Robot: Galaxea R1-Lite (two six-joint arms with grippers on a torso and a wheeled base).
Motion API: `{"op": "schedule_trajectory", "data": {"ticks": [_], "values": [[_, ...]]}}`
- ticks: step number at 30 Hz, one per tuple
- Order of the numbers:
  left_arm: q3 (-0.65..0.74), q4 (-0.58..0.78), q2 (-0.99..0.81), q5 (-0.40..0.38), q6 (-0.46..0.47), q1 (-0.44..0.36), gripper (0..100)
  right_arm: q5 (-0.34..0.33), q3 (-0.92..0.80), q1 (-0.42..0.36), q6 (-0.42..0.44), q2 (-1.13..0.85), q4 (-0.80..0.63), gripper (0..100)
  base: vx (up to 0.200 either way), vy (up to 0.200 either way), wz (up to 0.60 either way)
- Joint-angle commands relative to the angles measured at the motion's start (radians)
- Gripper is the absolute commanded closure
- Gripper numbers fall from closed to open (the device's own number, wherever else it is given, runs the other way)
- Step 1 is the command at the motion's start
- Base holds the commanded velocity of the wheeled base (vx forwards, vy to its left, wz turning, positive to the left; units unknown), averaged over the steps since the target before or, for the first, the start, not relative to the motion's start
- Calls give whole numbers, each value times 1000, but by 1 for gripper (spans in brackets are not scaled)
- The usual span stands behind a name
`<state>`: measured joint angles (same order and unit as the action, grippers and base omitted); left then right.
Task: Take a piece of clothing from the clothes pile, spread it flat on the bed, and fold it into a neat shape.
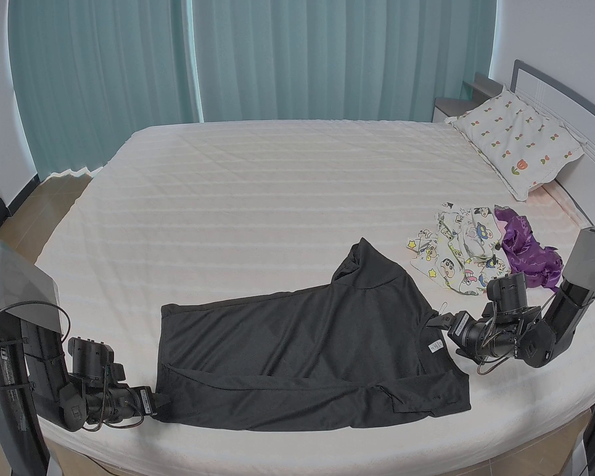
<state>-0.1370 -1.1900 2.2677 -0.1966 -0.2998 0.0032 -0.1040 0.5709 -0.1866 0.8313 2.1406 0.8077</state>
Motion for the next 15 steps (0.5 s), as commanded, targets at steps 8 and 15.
{"op": "schedule_trajectory", "data": {"ticks": [8,15], "values": [[43,7,27,88,60,6,100,0,0,-1,0,-1,1,0,0,0,0],[54,1,29,108,88,8,100,0,0,-1,0,-1,1,0,0,0,0]]}}
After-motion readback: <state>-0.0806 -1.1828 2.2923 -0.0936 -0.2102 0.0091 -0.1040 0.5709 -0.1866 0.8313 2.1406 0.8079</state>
